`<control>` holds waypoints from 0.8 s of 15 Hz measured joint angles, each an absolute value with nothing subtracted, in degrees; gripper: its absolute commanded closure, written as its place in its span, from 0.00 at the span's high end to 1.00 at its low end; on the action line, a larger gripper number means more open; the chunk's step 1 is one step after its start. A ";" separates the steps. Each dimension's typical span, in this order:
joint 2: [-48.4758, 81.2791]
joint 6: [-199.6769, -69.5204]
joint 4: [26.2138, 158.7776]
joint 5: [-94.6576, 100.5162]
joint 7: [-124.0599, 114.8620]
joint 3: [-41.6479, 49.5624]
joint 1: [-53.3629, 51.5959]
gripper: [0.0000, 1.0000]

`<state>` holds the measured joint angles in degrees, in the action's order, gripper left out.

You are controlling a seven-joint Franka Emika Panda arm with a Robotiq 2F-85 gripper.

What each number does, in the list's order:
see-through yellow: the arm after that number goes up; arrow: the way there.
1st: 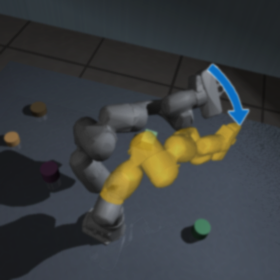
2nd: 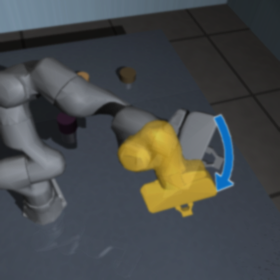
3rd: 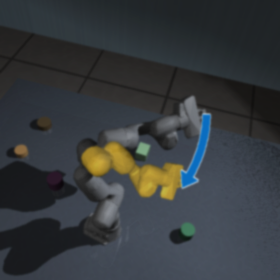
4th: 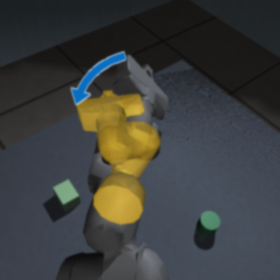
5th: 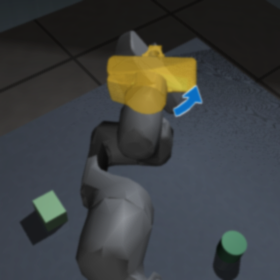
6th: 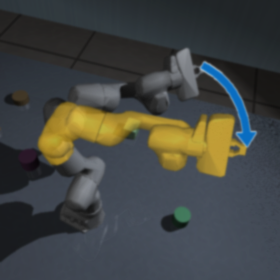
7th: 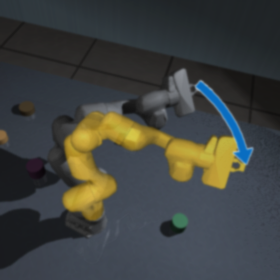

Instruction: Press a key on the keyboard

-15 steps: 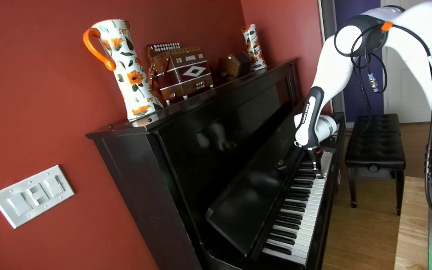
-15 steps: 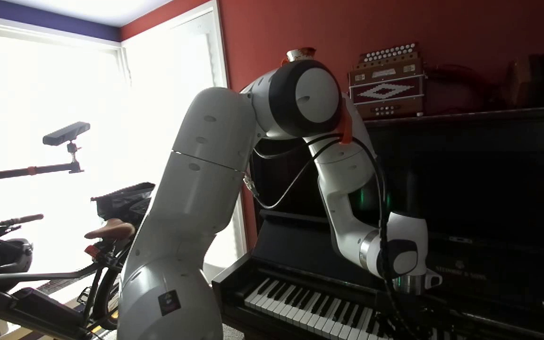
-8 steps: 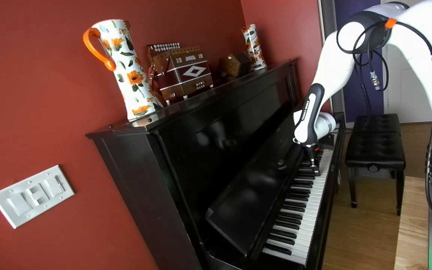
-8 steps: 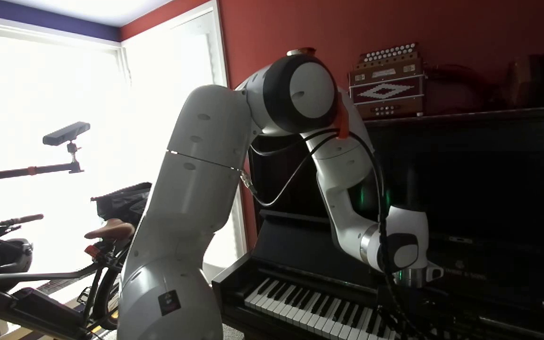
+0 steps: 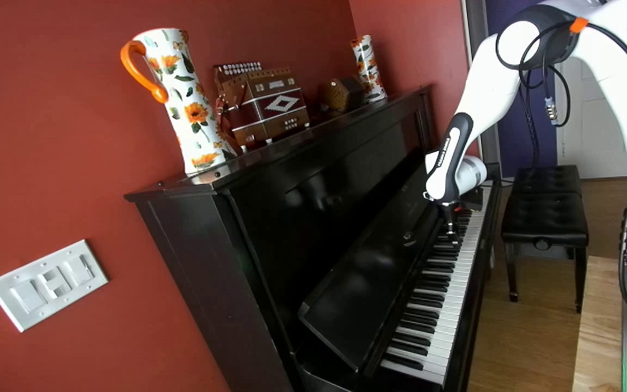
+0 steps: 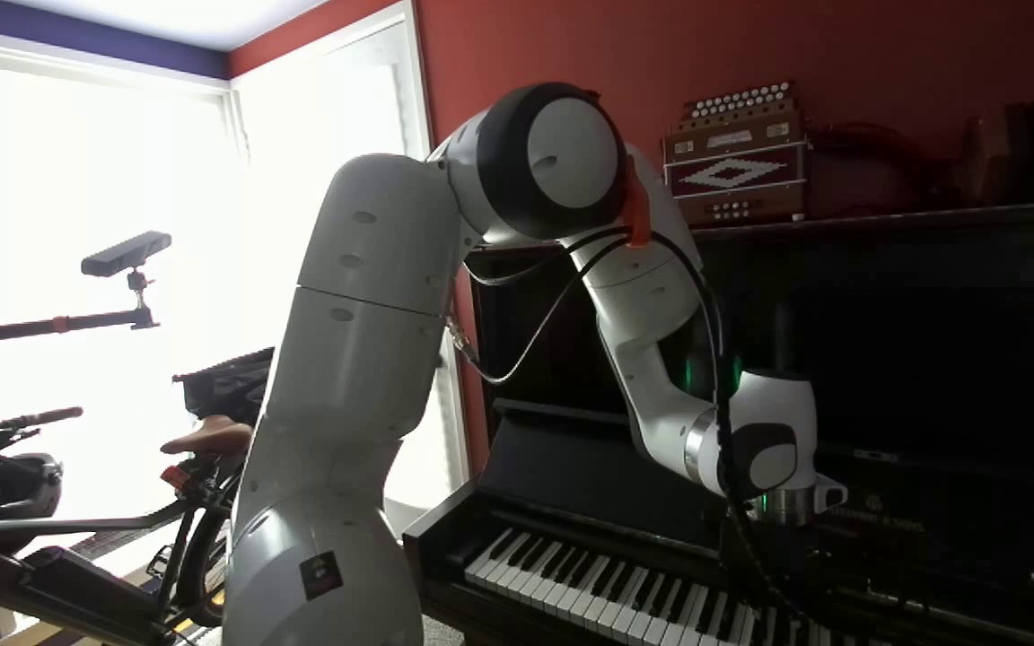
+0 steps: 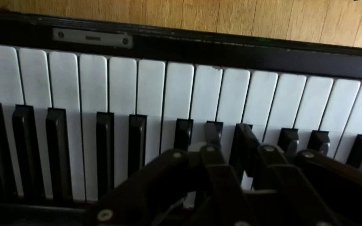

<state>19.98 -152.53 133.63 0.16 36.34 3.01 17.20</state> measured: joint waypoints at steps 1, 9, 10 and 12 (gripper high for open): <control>19.58 -152.52 133.69 0.15 36.34 3.00 17.23 0.62; 15.57 -152.50 134.86 0.13 36.11 3.23 17.23 1.00; 14.72 -152.47 135.30 0.13 36.02 3.34 17.22 1.00; 12.64 -152.34 136.30 -0.10 35.18 3.49 17.22 1.00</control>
<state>12.64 -152.34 136.30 -0.10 35.18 3.49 17.22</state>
